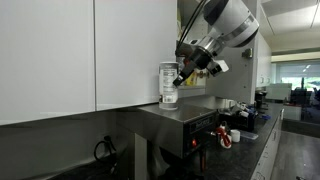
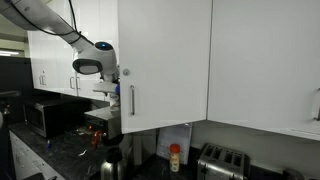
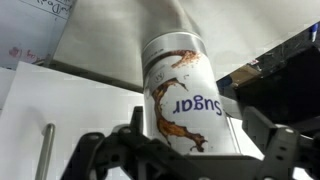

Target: Open the cupboard door, place the sugar in the cupboard, then close the cupboard door

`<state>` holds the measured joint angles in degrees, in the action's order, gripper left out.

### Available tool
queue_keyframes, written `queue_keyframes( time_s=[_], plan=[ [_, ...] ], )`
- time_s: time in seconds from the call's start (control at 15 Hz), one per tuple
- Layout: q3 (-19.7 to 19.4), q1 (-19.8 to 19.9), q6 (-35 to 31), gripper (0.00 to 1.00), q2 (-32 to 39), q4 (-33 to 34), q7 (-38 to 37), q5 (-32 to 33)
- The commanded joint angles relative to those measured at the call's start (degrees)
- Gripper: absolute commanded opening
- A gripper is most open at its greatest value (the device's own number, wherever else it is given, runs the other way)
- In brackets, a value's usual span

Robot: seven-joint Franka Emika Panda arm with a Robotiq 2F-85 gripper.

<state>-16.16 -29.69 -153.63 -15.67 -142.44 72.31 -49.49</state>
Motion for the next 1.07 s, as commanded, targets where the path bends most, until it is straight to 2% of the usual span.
queue_keyframes(
  time_s=[0.0,0.8,0.87,1.0],
  plan=[
    [-1.9,-1.3,0.9,1.00,3.0,2.8,4.7,-3.2],
    [-3.6,-2.3,4.0,1.00,6.2,5.9,11.0,-8.2],
    [-3.6,-2.3,4.3,0.75,6.3,6.0,11.2,-8.4],
    [-3.6,-2.2,4.9,0.67,6.5,6.2,11.3,-8.4]
  ],
)
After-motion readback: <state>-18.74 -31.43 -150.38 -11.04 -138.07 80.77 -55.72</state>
